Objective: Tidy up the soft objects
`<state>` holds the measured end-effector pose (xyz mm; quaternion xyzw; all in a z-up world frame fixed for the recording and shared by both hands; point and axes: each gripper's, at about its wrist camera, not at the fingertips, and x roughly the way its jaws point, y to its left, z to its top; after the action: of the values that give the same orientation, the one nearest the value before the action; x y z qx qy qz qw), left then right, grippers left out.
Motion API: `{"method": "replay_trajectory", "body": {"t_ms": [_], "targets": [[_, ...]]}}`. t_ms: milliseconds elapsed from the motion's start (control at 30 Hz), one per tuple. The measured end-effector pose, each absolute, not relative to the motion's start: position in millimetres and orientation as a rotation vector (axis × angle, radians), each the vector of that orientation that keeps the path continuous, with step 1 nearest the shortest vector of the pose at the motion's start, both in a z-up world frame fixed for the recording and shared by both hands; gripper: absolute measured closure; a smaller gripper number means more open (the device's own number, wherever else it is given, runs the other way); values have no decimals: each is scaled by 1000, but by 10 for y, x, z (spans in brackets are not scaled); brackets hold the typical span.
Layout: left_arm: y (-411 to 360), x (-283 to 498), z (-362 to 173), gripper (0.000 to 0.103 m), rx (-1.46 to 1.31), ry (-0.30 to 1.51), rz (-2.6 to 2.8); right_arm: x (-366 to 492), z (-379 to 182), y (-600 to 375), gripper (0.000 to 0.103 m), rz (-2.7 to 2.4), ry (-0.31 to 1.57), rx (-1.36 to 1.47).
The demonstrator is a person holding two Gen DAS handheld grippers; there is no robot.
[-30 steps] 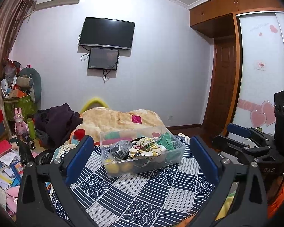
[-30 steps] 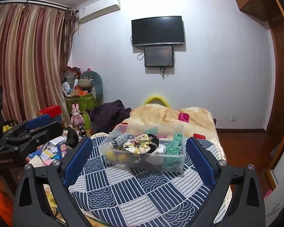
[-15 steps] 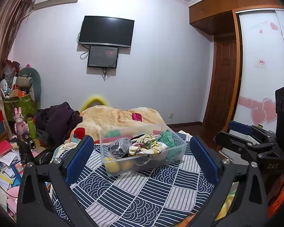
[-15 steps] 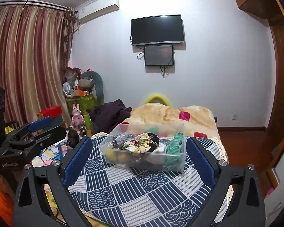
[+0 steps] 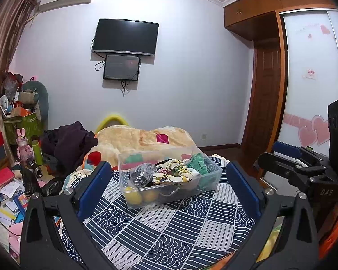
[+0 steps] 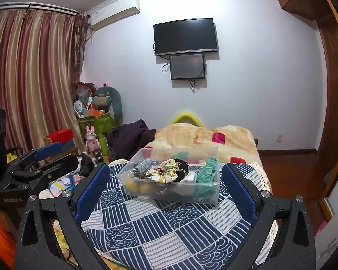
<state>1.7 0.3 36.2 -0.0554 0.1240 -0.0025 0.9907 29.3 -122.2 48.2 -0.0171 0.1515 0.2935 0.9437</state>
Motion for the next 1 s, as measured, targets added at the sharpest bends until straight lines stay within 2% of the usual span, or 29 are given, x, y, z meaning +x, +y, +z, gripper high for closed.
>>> {"method": "replay_trajectory", "body": {"t_ms": [1000], "targets": [[-6,-2,369,0,-102,251,-8,238,512,-1226,3,602,298,-38]]}}
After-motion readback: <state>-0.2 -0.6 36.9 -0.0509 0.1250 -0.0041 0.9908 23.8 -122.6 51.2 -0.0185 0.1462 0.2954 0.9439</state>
